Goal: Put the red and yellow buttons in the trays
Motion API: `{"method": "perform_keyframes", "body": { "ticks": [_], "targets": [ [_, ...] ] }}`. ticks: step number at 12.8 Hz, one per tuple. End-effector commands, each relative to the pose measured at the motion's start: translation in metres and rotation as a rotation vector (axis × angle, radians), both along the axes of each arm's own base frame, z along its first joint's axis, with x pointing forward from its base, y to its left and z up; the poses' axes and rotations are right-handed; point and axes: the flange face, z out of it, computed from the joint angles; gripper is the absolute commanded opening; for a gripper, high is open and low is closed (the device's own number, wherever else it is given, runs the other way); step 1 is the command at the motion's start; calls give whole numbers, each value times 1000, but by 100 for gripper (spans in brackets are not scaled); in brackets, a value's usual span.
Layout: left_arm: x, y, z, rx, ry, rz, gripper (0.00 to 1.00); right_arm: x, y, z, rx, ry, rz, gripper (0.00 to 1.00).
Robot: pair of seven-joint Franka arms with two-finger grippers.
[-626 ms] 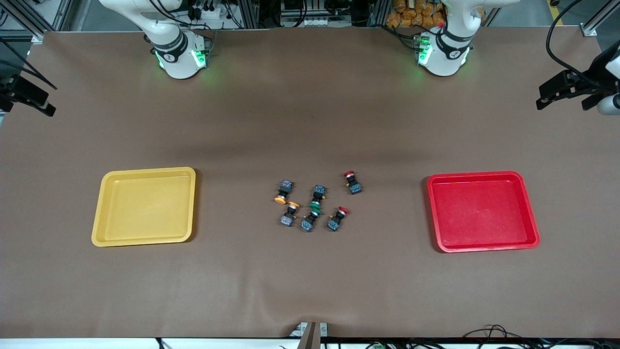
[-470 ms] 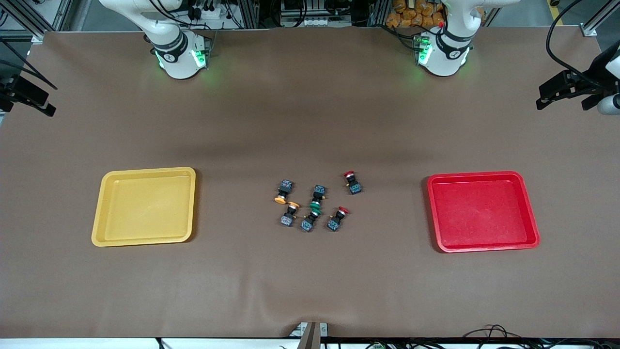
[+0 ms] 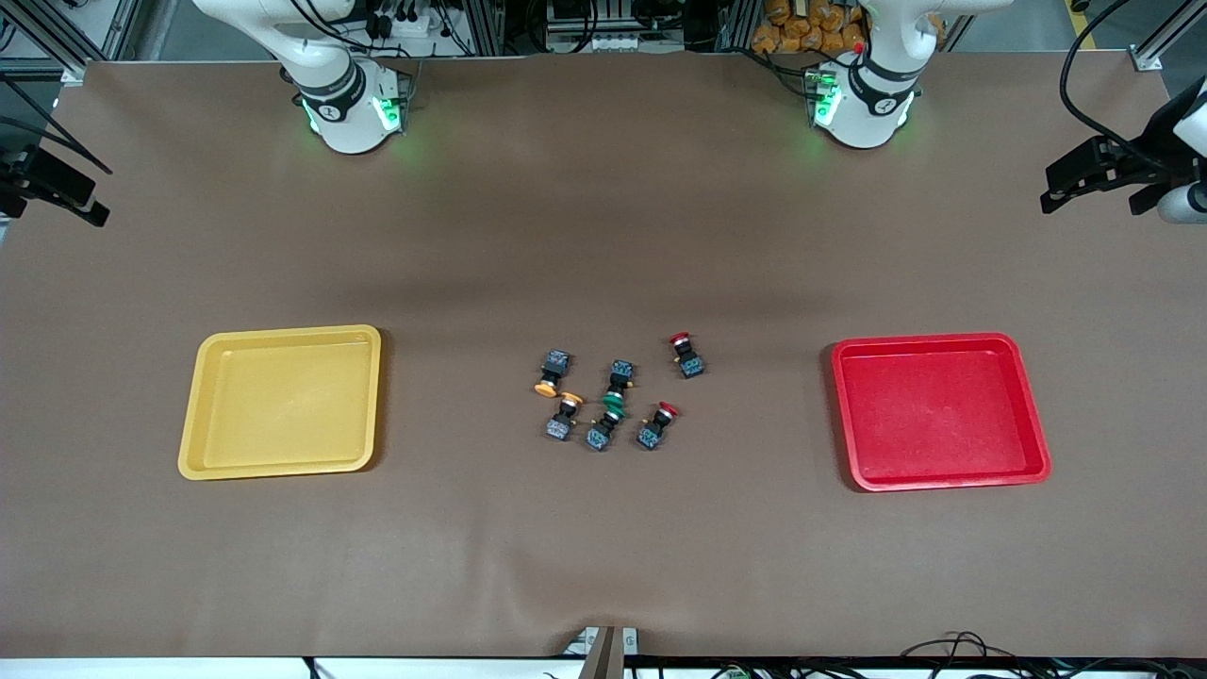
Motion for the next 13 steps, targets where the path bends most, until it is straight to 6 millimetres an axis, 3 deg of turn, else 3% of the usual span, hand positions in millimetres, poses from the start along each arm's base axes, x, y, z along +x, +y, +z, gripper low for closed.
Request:
{"method": "perform_keyframes", "body": {
  "ticks": [1, 4, 8, 10, 13],
  "targets": [
    [6, -4, -5, -5, 16, -3, 100, -6, 6, 4, -8, -13, 11, 100],
    [13, -20, -18, -11, 41, -22, 100, -2, 15, 2, -7, -21, 29, 100],
    [20, -76, -44, -5, 88, -82, 100, 8, 48, -1, -7, -50, 92, 100],
    [24, -107, -61, -12, 113, -68, 100, 21, 75, -25, -11, -8, 141, 100],
    [32, -153, -94, -5, 140, -69, 100, 53, 123, -84, -4, 63, 214, 100]
  ]
}}
